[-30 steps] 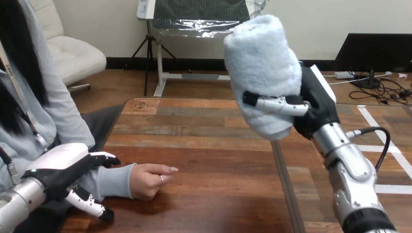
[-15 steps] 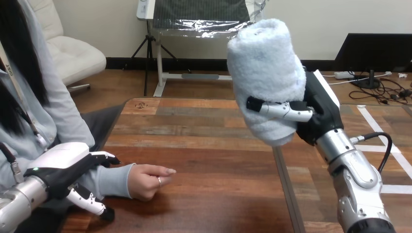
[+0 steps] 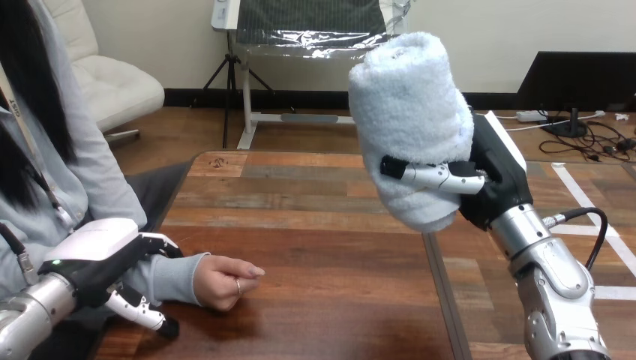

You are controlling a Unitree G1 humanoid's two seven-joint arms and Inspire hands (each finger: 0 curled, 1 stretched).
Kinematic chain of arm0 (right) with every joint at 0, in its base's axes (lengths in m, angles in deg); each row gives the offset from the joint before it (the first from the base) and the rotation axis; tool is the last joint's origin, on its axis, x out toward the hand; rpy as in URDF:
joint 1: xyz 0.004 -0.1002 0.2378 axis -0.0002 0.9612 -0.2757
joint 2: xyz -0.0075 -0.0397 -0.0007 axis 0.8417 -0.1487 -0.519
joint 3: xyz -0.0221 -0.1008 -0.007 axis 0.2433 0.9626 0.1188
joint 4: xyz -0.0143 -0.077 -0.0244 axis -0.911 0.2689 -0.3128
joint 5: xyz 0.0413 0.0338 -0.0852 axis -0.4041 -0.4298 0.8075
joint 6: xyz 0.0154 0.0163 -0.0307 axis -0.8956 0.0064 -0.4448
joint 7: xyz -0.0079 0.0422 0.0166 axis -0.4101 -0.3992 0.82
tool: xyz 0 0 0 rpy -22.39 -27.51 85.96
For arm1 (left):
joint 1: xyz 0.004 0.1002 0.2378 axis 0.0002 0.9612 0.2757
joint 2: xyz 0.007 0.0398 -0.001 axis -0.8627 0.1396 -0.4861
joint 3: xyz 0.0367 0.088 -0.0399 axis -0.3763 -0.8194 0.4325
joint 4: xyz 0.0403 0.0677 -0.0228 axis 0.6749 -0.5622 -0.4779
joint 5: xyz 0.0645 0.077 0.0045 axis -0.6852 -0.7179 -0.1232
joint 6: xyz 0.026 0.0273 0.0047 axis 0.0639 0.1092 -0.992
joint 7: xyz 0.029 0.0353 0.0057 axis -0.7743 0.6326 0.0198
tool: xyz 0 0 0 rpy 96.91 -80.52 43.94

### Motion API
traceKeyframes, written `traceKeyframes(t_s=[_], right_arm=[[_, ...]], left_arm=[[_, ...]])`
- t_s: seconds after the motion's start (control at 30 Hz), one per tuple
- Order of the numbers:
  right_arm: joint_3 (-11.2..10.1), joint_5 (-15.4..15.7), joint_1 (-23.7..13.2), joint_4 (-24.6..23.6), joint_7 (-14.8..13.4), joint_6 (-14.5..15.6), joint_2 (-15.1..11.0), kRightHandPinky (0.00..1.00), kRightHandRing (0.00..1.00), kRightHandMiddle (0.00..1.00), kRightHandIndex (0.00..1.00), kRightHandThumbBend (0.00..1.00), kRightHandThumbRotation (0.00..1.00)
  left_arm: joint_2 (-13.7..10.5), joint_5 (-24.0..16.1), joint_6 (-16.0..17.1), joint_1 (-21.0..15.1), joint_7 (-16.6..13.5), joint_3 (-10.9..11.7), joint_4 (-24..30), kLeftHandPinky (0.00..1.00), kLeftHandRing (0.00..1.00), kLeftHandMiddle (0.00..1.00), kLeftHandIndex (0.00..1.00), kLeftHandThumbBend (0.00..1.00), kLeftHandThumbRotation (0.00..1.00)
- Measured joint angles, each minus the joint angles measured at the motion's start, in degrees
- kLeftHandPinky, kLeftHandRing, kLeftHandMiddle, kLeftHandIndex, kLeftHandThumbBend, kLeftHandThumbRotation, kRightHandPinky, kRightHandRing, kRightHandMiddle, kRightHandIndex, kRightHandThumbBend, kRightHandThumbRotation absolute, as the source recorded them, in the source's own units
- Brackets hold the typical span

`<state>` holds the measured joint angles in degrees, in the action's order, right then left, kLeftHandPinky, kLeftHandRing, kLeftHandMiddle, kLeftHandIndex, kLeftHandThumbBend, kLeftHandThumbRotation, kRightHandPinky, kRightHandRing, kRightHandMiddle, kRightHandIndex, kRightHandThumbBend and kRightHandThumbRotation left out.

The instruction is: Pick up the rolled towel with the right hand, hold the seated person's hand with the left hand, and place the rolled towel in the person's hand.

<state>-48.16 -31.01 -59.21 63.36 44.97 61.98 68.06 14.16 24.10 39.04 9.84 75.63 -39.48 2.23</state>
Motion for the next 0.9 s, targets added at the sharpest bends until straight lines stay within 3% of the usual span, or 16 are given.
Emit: traceKeyframes(t_s=[0.23,0.9], right_arm=[[0.6,0.0,2.0,-3.5,0.0,1.5,0.1,0.27,0.33,0.44,0.44,0.69,0.00],[1.3,0.0,5.0,-5.7,1.6,2.0,0.2,0.27,0.33,0.44,0.45,0.71,0.00]], left_arm=[[0.1,0.1,2.1,-0.1,-2.9,-0.7,-0.3,0.58,0.61,0.64,0.65,0.98,0.11],[1.6,0.3,3.0,-0.8,-4.4,-0.7,-0.7,0.47,0.50,0.53,0.53,0.91,0.00]])
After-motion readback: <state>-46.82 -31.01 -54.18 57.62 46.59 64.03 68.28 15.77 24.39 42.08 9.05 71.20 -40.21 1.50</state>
